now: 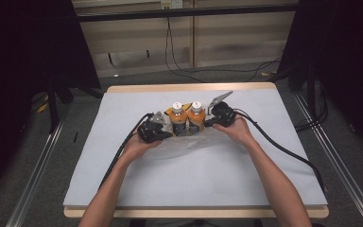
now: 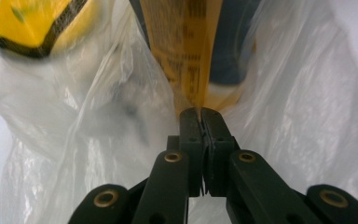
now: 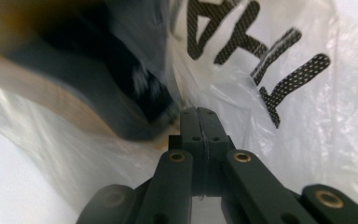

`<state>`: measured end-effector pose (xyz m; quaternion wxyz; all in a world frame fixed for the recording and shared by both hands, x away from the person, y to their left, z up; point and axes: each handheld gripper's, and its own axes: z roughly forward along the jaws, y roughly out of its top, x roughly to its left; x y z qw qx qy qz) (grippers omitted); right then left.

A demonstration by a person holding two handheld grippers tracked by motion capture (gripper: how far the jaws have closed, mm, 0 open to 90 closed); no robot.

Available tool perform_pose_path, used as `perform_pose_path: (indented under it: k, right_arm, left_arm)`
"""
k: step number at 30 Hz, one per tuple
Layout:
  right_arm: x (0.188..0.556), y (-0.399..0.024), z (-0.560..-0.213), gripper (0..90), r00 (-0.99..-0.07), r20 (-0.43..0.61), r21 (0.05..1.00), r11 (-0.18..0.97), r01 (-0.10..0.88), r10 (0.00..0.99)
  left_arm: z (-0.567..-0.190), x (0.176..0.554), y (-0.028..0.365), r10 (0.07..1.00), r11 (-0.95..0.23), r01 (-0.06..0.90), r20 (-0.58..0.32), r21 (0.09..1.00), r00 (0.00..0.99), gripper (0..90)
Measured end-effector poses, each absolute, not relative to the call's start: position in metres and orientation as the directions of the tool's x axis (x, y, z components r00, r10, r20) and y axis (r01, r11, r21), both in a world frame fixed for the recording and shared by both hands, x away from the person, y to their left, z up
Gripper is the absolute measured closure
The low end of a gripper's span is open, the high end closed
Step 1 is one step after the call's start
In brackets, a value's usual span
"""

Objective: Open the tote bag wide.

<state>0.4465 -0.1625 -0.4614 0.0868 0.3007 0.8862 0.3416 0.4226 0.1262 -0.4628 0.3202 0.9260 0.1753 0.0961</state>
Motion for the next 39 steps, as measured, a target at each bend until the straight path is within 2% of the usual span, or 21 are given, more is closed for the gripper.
perform_pose_path:
  k: [7, 12, 14, 15, 16, 21, 27, 30, 34, 39]
  right_arm:
    - [0.445, -0.161, -0.470, 90.0, -0.806, -0.045, 0.560, 0.683, 0.469, 0.590]
    - [0.440, -0.164, -0.466, 90.0, -0.807, -0.107, 0.501, 0.732, 0.461, 0.581]
    - [0.439, -0.166, -0.464, 90.0, -0.814, -0.133, 0.469, 0.760, 0.451, 0.565]
    - [0.439, -0.166, -0.464, 90.0, -0.814, -0.133, 0.469, 0.760, 0.451, 0.565]
    - [0.437, -0.167, -0.463, 90.0, -0.816, -0.182, 0.429, 0.791, 0.436, 0.549]
    - [0.437, -0.172, -0.462, 90.0, -0.817, -0.225, 0.387, 0.818, 0.425, 0.531]
    - [0.431, -0.181, -0.459, 90.0, -0.826, -0.224, 0.343, 0.835, 0.430, 0.517]
    - [0.428, -0.186, -0.459, 90.0, -0.823, -0.219, 0.331, 0.833, 0.443, 0.525]
    - [0.428, -0.199, -0.458, 90.0, -0.823, -0.218, 0.316, 0.836, 0.448, 0.524]
    - [0.428, -0.217, -0.459, 90.0, -0.806, -0.219, 0.326, 0.819, 0.472, 0.551]
  left_arm:
    - [-0.470, 0.425, 0.125, 0.386, -0.776, 0.245, 0.130, 0.582, 0.914, 88.2]
    - [-0.469, 0.427, 0.132, 0.397, -0.784, 0.259, 0.134, 0.564, 0.908, 90.0]
    - [-0.468, 0.425, 0.136, 0.385, -0.815, 0.237, 0.189, 0.529, 0.903, 90.0]
    - [-0.468, 0.425, 0.136, 0.385, -0.815, 0.237, 0.189, 0.529, 0.903, 90.0]
    - [-0.467, 0.425, 0.140, 0.376, -0.833, 0.226, 0.217, 0.505, 0.901, 90.0]
    - [-0.465, 0.431, 0.152, 0.376, -0.846, 0.237, 0.219, 0.478, 0.900, 90.0]
    - [-0.465, 0.435, 0.160, 0.385, -0.850, 0.249, 0.225, 0.464, 0.895, 90.0]
    - [-0.464, 0.437, 0.165, 0.371, -0.882, 0.236, 0.294, 0.407, 0.881, 90.0]
    - [-0.464, 0.444, 0.174, 0.407, -0.859, 0.278, 0.243, 0.431, 0.881, 90.0]
    - [-0.463, 0.449, 0.182, 0.407, -0.860, 0.279, 0.247, 0.426, 0.879, 90.0]
